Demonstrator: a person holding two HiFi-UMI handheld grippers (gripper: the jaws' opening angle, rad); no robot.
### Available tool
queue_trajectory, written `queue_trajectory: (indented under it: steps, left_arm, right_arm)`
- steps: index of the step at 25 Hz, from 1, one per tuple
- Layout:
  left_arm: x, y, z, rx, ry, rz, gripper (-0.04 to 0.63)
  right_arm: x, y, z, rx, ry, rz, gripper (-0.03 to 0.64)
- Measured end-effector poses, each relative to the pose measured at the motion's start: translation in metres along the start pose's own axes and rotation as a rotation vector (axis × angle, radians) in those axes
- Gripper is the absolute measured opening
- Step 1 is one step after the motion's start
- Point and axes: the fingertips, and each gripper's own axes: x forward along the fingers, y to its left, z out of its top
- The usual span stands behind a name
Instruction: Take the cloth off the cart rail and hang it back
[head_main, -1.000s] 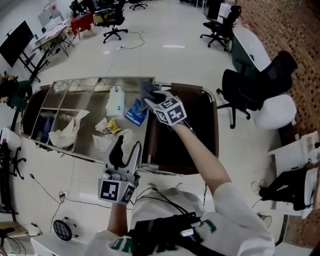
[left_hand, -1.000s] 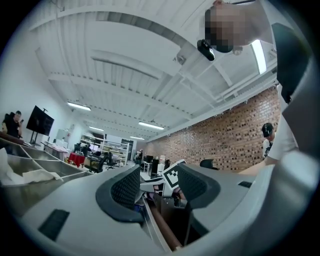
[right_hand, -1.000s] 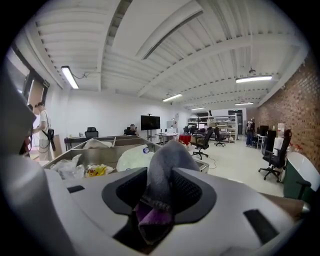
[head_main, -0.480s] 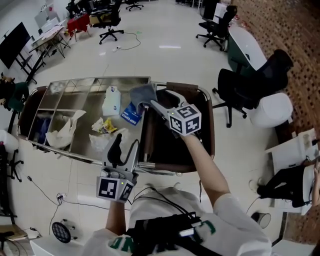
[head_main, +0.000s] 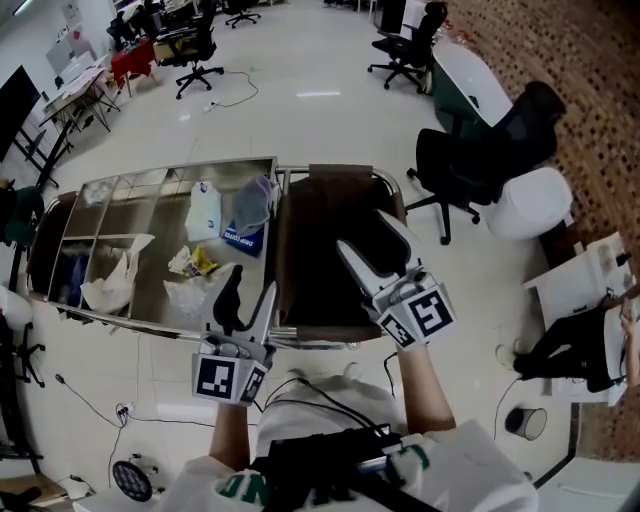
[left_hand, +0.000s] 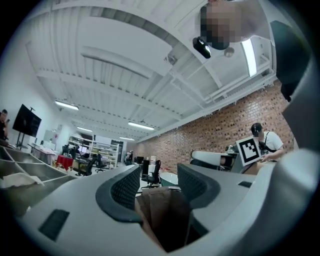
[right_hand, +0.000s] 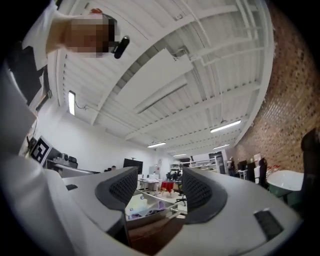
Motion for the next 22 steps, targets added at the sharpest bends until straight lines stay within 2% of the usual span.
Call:
queue_trajectory:
  steps: [3, 9, 14, 18, 22]
  left_arm:
    - [-0.001, 0.0, -0.01, 0.047, 0.005, -0.01, 0.235]
    - [0.001, -0.008, -0.019, 0.055, 0.02, -0.029, 0.235]
    - [0.001, -0.016, -0.02, 0.051, 0.019, -0.049, 0.235]
    - [0.002, -0.028, -0.014, 0.003, 0.037, -0.063, 0.235]
    - [-0.004, -0.021, -0.023, 0.043, 0.038, -0.057, 0.235]
  right_arm:
    - [-0.031, -0.004, 0.0, -0.053, 0.021, -0.08, 0.301]
    - [-0.062, 0.0, -0.015, -0.054, 0.067, -0.144, 0.299]
    - [-0.066, 0.016, -0.031, -0.072, 0.166, -0.109, 0.297]
    - [-0.072, 0.011, -0.028, -0.109, 0.152, -0.123, 0.296]
    - [-0.071, 0.015, -0.025, -0.095, 0.154, -0.11, 0.296]
